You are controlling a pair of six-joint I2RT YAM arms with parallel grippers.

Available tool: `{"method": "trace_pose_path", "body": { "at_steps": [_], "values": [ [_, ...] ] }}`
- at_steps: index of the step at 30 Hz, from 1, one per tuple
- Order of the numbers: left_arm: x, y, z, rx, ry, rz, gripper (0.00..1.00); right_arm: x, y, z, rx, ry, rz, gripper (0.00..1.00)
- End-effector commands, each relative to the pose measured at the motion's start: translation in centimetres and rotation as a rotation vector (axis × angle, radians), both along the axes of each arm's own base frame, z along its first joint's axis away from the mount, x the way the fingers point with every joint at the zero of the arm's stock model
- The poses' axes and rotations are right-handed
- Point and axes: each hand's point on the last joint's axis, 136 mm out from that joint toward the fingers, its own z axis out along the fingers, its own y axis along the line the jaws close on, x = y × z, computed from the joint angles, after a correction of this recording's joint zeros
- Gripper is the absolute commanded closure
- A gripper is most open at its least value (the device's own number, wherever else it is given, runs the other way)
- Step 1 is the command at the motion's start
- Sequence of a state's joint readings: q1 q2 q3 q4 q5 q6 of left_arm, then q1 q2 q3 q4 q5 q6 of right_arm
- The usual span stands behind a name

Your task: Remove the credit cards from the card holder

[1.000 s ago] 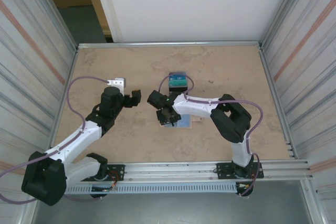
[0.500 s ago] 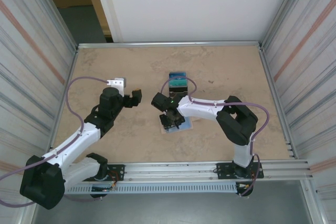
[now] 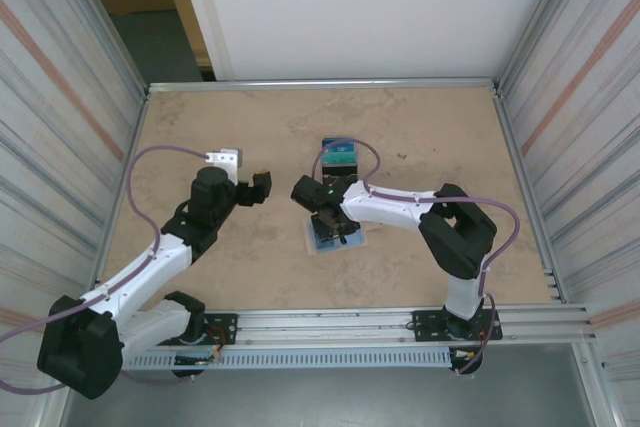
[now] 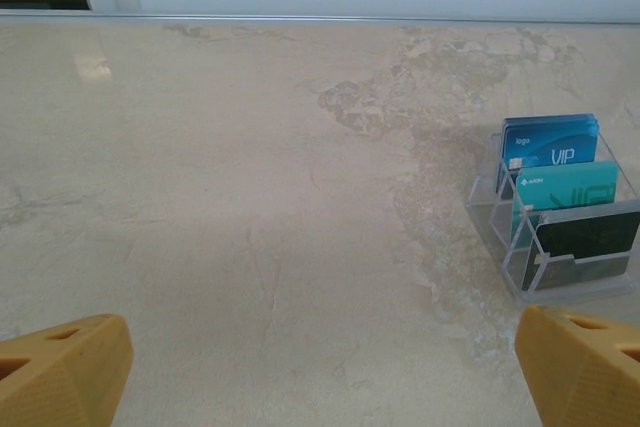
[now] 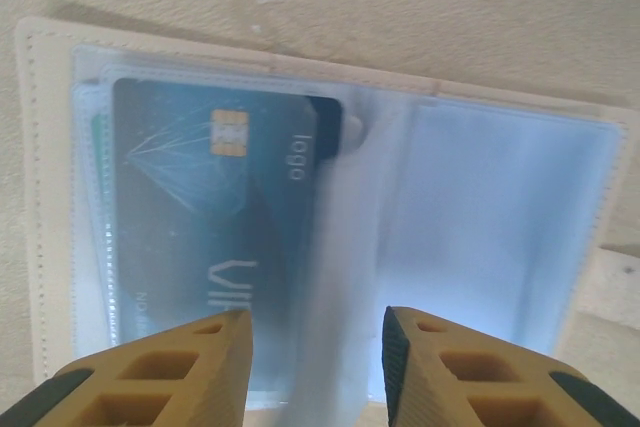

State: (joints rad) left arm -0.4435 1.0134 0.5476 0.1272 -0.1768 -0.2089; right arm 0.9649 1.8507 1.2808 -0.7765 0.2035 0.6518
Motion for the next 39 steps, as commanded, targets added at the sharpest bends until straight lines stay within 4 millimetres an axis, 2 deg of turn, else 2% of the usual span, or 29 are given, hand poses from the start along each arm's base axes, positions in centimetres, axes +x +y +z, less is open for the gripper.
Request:
{"method": "trace_pose_path", "body": {
  "at_steps": [1,10,14,17,21,24,26,31,39],
  "values": [
    [0.1,-0.4,1.3,0.023,-0.032,-0.012,0.01,1.0,-2.5,1.8,-0.028,-0.053,-0.097,0.61],
    [-0.5,-2.8,0.5,0.19,-0.032,-0.088,0.01,1.5,-5.1,1.9,0.027,-0.053,-0.209,0.64],
    [-1.6,-5.1,-1.0,0.272,-0.011,-0.158,0.01,1.8,-5.9,1.8,0.076,-0.035,-0.246,0.65],
    [-2.7,-7.2,-2.8,0.264,0.039,-0.233,0.01,2.1,-6.3,2.2,0.123,-0.031,-0.269,0.65],
    [-3.9,-9.5,-5.3,0.158,0.123,-0.324,0.01,2.5,-4.6,3.3,0.331,-0.002,-0.261,0.66],
    [-4.7,-10.3,-7.1,0.195,0.152,-0.343,0.01,2.6,-3.0,3.6,0.521,0.065,-0.253,0.66],
    [-5.1,-10.6,-8.0,0.24,0.165,-0.35,0.01,2.6,-2.4,3.5,0.586,0.088,-0.251,0.67],
    [-6.1,-11.2,-10.4,0.313,0.216,-0.391,0.01,2.2,-1.1,3.1,0.626,0.13,-0.192,0.71],
    [-6.6,-11.5,-12.9,0.365,0.29,-0.42,0.01,1.5,-0.2,0.7,0.606,0.195,-0.16,0.79]
  ]
}}
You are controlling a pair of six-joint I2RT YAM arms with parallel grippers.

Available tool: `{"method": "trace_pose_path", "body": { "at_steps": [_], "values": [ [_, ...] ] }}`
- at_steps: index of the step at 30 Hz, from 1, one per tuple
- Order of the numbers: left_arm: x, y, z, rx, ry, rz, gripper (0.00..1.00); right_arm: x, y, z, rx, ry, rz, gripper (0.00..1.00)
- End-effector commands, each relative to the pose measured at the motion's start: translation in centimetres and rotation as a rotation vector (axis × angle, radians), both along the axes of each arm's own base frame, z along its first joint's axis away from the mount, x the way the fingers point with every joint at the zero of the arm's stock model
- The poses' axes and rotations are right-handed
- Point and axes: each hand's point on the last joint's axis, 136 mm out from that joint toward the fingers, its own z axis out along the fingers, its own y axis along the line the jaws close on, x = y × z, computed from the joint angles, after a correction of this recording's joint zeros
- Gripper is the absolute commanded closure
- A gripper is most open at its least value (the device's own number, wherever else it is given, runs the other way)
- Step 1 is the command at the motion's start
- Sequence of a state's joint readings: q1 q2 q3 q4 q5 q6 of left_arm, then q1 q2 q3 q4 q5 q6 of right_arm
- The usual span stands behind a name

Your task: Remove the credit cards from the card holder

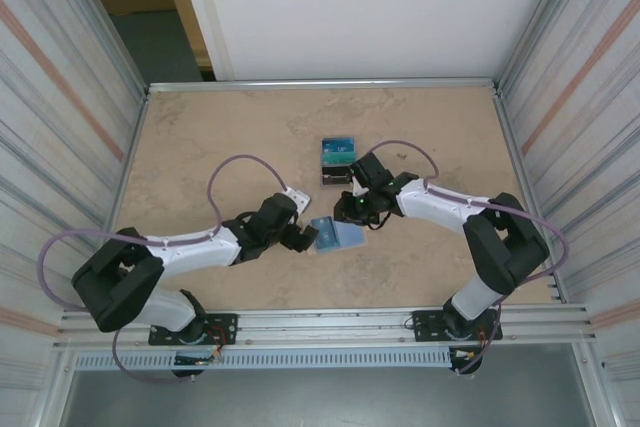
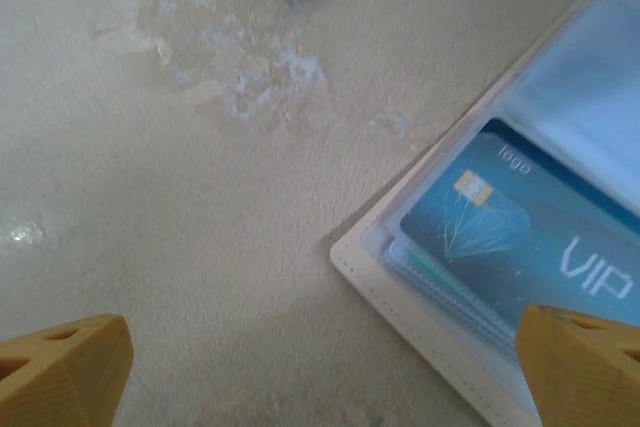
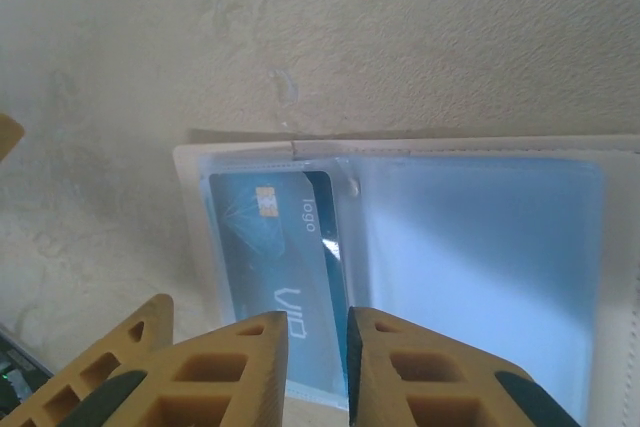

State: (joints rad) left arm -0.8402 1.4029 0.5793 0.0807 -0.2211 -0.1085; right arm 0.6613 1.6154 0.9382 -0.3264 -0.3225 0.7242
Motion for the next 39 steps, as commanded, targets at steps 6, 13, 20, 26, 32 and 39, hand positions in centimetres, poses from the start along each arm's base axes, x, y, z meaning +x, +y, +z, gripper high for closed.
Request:
{"method": "trace_pose_path", "body": {
  "at_steps": [6,13,20,26,32,39],
  "values": [
    [0.2,-0.7,-1.4,0.046,0.02,-0.018,0.01,-1.3,1.2,-2.6,-0.017,0.065,0.07,0.84],
    [0.5,-0.8,-1.8,0.075,0.015,-0.018,0.01,-1.6,1.7,-3.3,-0.017,0.084,0.08,0.84],
    [0.5,-0.5,-1.8,0.109,0.005,-0.015,0.01,-1.7,1.6,-4.0,-0.018,0.1,0.075,0.85],
    [0.5,-0.5,-1.8,0.126,0.005,-0.019,0.01,-1.6,1.9,-3.7,0.04,0.11,0.065,0.87],
    [0.5,-0.2,-2.1,0.167,0.008,-0.014,0.01,-1.4,2.6,-2.2,0.168,0.1,0.06,0.88],
    [0.3,0.1,-2.1,0.189,0.012,-0.012,0.01,-1.4,2.7,-1.7,0.242,0.103,0.05,0.89]
  ]
}}
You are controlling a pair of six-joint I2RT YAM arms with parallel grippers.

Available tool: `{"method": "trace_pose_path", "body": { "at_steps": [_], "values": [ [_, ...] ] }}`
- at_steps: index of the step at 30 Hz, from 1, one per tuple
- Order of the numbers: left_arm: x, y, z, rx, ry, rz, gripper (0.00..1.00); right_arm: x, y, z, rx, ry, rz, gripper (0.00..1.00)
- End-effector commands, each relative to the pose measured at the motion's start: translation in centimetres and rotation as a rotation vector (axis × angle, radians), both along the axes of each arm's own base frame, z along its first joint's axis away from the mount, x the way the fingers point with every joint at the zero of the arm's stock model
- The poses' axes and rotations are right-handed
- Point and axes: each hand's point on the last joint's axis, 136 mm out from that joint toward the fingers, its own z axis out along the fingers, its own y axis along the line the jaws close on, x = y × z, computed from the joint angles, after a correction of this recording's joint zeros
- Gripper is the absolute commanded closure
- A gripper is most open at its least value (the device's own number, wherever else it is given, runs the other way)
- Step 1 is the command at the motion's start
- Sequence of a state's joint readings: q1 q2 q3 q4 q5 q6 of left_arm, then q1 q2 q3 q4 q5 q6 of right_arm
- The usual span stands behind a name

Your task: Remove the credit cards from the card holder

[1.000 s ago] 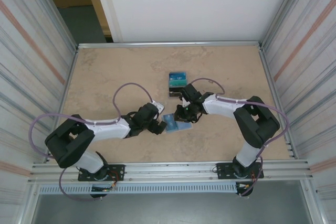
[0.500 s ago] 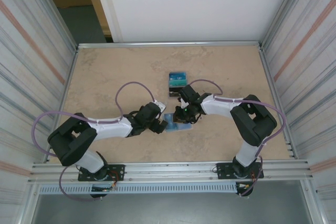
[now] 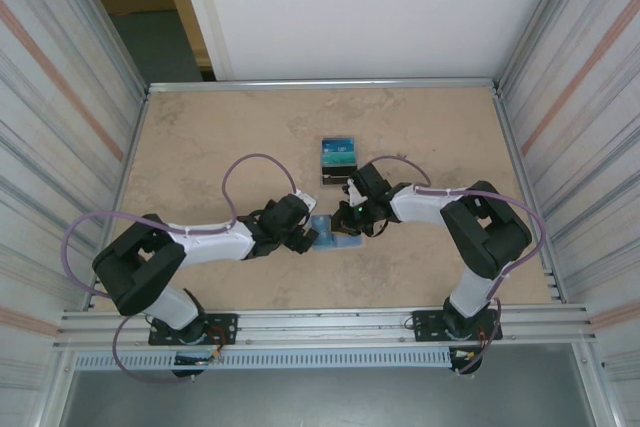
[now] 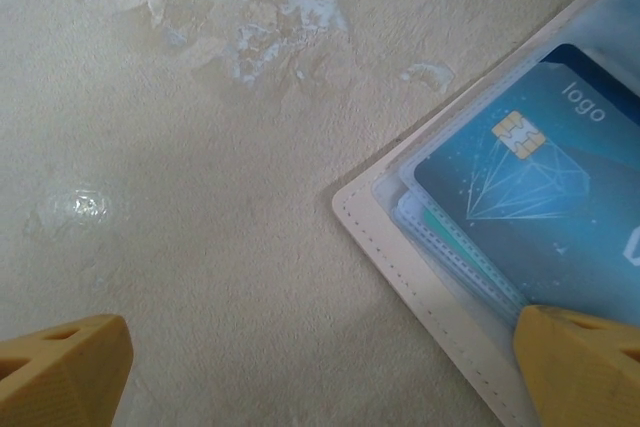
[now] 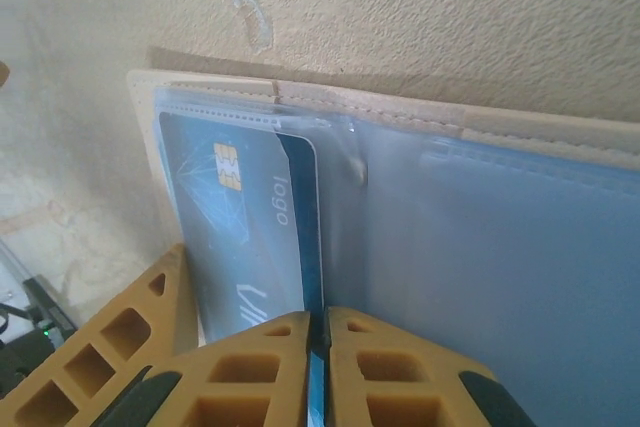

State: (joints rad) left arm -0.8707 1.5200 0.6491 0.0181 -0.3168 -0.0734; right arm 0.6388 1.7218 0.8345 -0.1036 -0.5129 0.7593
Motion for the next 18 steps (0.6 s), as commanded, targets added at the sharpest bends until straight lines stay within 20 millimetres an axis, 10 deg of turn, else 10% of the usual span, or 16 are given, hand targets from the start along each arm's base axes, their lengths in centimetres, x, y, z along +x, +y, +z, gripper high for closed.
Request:
{"method": "trace_pose_path", "body": {
  "at_steps": [1,18],
  "values": [
    [-0.21,-0.02,-0.16,0.04,0.008,-0.015,0.01,0.06,1.14,1.88,0.107,-0.007,0.005,0.89],
    [-0.39,-0.08,-0.27,0.074,0.01,-0.023,0.01,0.2,1.3,2.64,0.202,-0.012,-0.003,0.87]
  ]
}}
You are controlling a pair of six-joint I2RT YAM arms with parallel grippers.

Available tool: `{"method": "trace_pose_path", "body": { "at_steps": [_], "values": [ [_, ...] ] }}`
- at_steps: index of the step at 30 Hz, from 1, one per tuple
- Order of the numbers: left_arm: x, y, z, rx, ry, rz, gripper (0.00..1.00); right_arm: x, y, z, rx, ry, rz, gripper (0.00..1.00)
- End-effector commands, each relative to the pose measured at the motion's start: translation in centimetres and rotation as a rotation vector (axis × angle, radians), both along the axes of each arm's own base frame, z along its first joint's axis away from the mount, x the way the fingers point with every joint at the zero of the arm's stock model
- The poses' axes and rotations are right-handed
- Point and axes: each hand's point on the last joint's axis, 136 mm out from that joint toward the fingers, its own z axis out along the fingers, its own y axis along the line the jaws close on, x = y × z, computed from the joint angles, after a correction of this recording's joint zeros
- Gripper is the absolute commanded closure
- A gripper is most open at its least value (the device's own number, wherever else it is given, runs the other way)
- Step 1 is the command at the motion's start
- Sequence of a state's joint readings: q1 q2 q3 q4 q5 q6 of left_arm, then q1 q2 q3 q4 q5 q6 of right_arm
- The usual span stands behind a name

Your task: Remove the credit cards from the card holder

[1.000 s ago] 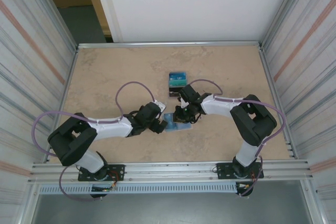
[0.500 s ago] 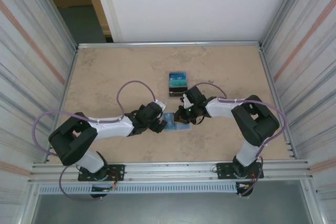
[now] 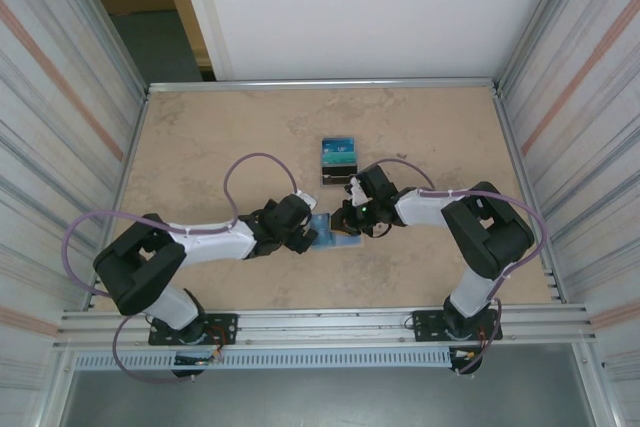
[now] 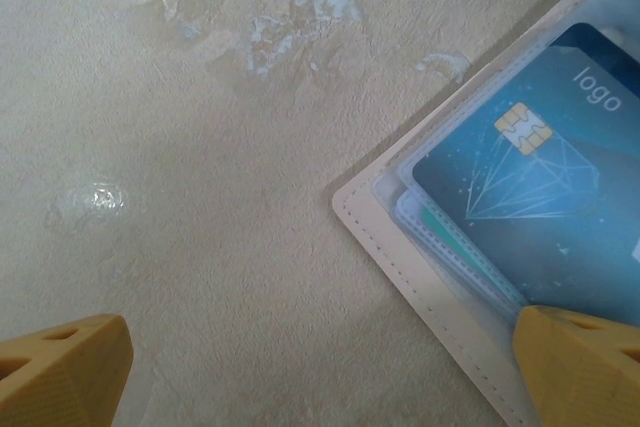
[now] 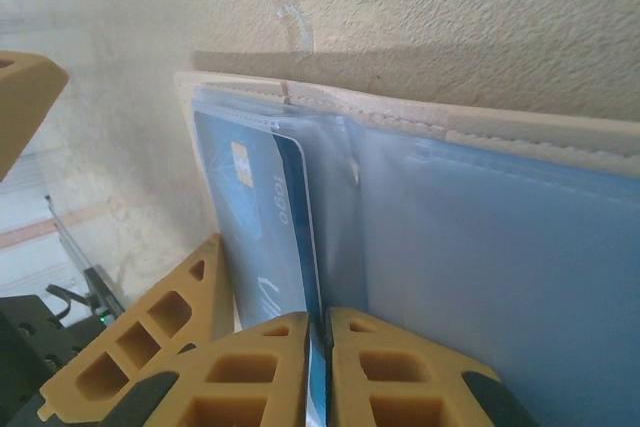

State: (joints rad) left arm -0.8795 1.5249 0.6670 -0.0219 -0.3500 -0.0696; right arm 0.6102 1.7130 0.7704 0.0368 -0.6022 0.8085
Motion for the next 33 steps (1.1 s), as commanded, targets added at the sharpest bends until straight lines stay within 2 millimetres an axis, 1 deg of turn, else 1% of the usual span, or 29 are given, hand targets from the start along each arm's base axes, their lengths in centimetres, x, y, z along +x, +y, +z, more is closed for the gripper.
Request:
{"method": "trace_pose_path", "body": {
  "at_steps": [1,8,19,22,27,33],
  "values": [
    [-0.4,-0.4,-0.3,0.036,0.015,-0.031,0.01,0.2,0.9,2.1,0.096,-0.025,0.012,0.87],
    [-0.4,-0.9,-0.2,0.039,0.013,-0.044,0.01,0.0,0.9,1.6,0.109,-0.009,0.012,0.87],
    [-0.3,-1.0,0.0,0.049,0.007,-0.045,0.01,-0.1,1.3,1.2,0.129,0.003,0.016,0.86],
    [-0.3,-1.1,0.0,0.046,0.007,-0.046,0.01,-0.1,1.2,1.1,0.124,0.004,0.013,0.89],
    [-0.2,-0.9,0.1,0.053,0.003,-0.039,0.01,0.0,0.7,0.8,0.089,0.001,0.0,0.99],
    [-0.1,-0.5,0.2,0.076,-0.007,-0.031,0.01,0.4,-0.5,0.0,0.011,-0.004,-0.025,1.0]
  ]
}}
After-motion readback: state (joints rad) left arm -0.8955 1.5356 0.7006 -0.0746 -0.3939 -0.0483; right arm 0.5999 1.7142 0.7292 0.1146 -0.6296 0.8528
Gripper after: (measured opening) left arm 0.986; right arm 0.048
